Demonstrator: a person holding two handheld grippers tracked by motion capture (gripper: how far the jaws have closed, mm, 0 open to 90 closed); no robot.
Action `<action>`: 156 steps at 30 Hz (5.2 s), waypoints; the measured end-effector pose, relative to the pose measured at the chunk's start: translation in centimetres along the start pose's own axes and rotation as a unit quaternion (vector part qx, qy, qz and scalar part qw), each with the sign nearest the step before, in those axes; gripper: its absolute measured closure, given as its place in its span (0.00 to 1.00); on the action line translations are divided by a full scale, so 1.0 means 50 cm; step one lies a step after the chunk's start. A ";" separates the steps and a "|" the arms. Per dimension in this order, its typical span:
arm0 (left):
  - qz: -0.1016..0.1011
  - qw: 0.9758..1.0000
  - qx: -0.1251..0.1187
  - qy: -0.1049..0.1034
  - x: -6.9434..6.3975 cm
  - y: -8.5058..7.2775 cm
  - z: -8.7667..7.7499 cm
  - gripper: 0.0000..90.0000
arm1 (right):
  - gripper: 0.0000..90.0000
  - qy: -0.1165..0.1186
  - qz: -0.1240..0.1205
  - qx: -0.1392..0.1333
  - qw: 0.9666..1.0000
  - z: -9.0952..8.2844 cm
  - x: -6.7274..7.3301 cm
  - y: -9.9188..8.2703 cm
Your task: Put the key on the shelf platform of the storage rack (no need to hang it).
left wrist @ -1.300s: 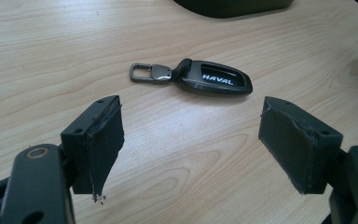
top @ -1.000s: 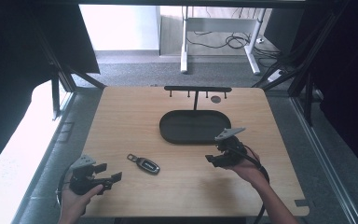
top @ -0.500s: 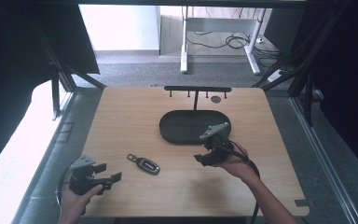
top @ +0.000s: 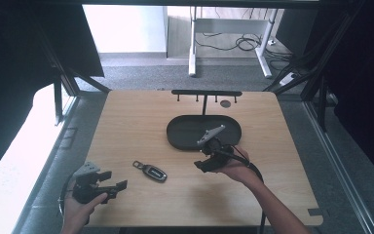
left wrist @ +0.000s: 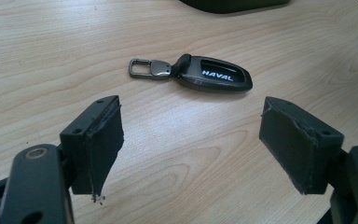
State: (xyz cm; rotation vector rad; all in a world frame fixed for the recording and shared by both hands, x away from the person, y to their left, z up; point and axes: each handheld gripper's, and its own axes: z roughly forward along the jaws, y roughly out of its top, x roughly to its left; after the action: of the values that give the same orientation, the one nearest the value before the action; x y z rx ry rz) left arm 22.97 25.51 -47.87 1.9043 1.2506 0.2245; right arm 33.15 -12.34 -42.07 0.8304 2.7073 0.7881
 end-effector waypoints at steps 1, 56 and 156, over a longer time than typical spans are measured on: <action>0.000 1.000 0.000 0.000 0.000 0.000 0.000 0.24 | 0.45 0.001 -0.002 0.002 1.000 0.002 0.002 0.004; -0.002 1.000 -0.001 -0.001 0.004 -0.003 0.000 0.24 | 0.43 0.052 -0.051 0.038 0.997 0.137 0.094 0.130; -0.004 1.000 0.003 0.001 0.008 -0.005 0.003 0.24 | 0.55 0.069 -0.058 0.050 0.995 0.195 0.114 0.192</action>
State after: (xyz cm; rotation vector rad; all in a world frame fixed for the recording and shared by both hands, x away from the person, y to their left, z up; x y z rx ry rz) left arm 23.06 25.82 -48.26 1.9036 1.2617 0.2180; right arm 36.17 1.84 -45.19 0.6532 2.9073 0.7154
